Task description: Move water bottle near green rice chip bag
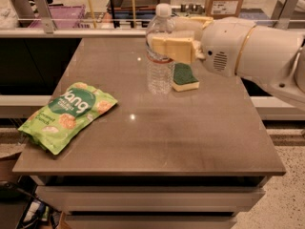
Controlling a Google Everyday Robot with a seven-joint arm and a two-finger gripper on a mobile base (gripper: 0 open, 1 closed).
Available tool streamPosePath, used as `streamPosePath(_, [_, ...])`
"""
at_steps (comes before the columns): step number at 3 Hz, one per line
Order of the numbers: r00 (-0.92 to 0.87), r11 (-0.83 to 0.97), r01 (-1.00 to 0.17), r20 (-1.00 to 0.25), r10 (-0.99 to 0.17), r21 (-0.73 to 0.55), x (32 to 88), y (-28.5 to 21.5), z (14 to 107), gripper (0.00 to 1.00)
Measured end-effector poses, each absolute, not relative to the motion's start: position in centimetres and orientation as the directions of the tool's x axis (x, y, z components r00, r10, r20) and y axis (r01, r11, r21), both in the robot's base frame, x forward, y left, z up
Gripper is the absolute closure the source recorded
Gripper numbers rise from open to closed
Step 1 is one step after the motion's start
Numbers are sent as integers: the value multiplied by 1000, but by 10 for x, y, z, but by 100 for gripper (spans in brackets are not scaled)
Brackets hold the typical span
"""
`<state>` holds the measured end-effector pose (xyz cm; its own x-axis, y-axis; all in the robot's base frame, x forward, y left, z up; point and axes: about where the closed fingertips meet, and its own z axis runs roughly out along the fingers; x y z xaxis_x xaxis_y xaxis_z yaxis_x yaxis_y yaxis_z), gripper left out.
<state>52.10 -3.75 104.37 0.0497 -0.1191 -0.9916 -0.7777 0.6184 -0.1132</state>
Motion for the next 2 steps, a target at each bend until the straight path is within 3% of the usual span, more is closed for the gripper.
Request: streamPosePath(2, [38,644,-757,-992,-121,-108,527,1,1018,100])
